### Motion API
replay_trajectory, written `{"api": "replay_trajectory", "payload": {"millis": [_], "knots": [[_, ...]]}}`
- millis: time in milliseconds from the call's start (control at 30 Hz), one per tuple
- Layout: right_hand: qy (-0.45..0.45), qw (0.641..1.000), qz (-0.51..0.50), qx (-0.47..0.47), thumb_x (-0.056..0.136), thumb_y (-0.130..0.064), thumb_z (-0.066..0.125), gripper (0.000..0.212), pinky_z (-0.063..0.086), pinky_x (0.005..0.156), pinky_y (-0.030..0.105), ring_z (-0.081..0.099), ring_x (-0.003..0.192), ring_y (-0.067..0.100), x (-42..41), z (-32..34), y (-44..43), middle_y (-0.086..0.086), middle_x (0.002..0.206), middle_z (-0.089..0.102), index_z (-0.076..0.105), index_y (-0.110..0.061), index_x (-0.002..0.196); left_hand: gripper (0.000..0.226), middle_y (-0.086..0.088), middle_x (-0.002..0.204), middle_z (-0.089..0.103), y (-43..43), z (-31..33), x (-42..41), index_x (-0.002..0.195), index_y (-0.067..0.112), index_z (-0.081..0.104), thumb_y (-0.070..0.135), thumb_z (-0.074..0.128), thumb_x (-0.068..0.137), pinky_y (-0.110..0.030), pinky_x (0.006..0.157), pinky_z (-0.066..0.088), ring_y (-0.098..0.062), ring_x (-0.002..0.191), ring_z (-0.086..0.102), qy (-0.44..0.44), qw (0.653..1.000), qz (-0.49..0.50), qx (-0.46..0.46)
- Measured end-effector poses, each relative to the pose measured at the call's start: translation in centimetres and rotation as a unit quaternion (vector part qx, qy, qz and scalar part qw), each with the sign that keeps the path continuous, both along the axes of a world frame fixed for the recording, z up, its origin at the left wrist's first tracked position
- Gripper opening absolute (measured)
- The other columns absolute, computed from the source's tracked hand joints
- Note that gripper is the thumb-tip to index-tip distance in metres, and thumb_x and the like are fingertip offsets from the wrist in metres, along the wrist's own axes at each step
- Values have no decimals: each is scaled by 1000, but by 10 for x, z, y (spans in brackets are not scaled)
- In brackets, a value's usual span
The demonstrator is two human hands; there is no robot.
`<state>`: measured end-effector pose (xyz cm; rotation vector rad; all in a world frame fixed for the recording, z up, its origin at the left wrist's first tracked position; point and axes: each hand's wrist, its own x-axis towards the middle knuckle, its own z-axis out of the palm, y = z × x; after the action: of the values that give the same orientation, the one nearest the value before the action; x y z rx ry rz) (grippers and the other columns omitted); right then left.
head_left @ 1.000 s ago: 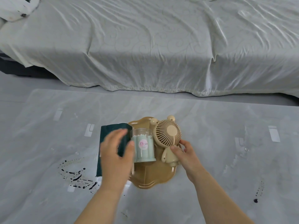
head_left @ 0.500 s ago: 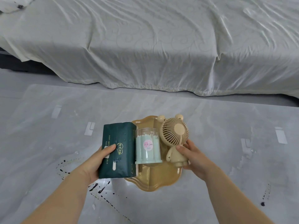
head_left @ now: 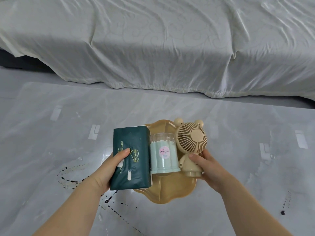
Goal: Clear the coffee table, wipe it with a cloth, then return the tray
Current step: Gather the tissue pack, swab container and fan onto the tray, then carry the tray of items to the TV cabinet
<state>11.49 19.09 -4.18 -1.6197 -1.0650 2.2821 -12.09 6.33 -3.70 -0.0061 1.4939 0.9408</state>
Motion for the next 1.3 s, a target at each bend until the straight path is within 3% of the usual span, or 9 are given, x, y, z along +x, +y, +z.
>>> {"api": "replay_trajectory", "payload": {"millis": [100, 267, 533, 700, 800, 900, 1000, 1133, 1300], "knots": [[-1, 1000, -5, 8, 85, -17, 56, 39, 53, 65, 30, 60, 93, 13, 2, 1, -8, -4, 115, 56, 43, -25, 121, 71, -5, 97, 71, -7, 4, 2, 115, 25, 53, 48, 65, 49, -34, 65, 53, -26, 84, 68, 15, 1000, -3, 17], [7, 1000, -23, 18, 86, -17, 56, 35, 55, 61, 28, 60, 92, 13, 7, 8, -18, -5, 112, 57, 44, -29, 117, 65, 0, 107, 64, -11, 19, 4, 110, 36, 43, 43, 76, 55, -33, 64, 52, -20, 90, 65, 51, 997, -7, 50], [20, 995, -83, 54, 84, -18, 56, 37, 55, 55, 26, 63, 88, 14, 33, 54, -39, -4, 107, 62, 47, -29, 118, 44, 3, 99, 63, -8, 61, 14, 99, 43, 42, 36, 68, 64, -25, 48, 53, -10, 68, 70, 69, 992, -45, 91], [30, 986, -140, 82, 78, -21, 60, 36, 55, 53, 24, 63, 89, 16, 65, 96, -66, -4, 108, 60, 50, -34, 110, 52, 1, 97, 67, -7, 102, 35, 104, 39, 46, 34, 70, 58, -27, 48, 54, -13, 69, 71, 58, 985, -94, 130], [36, 980, -168, 96, 60, -32, 65, 48, 55, 54, 24, 62, 91, 17, 87, 122, -89, -5, 109, 59, 50, -36, 105, 60, 1, 91, 70, -13, 128, 54, 103, 37, 48, 36, 75, 49, -26, 48, 54, -14, 68, 71, 61, 980, -122, 147], [35, 975, -194, 103, 54, -37, 66, 58, 55, 57, 26, 62, 92, 16, 113, 146, -119, -5, 111, 59, 48, -35, 110, 60, 6, 78, 74, -25, 149, 77, 102, 38, 49, 38, 75, 48, -27, 48, 54, -16, 68, 71, 56, 973, -157, 160], [25, 968, -226, 108, 59, -34, 67, 61, 54, 62, 30, 62, 92, 15, 145, 165, -155, -6, 113, 57, 44, -33, 116, 59, 3, 82, 74, -42, 164, 107, 103, 38, 50, 44, 67, 47, -30, 49, 55, -19, 68, 71, 53, 967, -185, 166], [1, 947, -295, 129, 82, -22, 61, 36, 54, 64, 30, 63, 88, 13, 195, 190, -214, -9, 109, 59, 46, -34, 113, 55, -4, 97, 69, -68, 184, 159, 104, 35, 50, 45, 64, 51, -31, 50, 54, -19, 69, 71, 40, 953, -246, 171], [-18, 914, -383, 134, 85, -21, 58, 35, 52, 68, 33, 61, 89, 14, 252, 222, -289, -8, 113, 58, 43, -34, 115, 51, -3, 98, 68, -92, 209, 226, 101, 38, 49, 45, 63, 52, -32, 52, 54, -18, 68, 71, 21, 923, -333, 190]]}}
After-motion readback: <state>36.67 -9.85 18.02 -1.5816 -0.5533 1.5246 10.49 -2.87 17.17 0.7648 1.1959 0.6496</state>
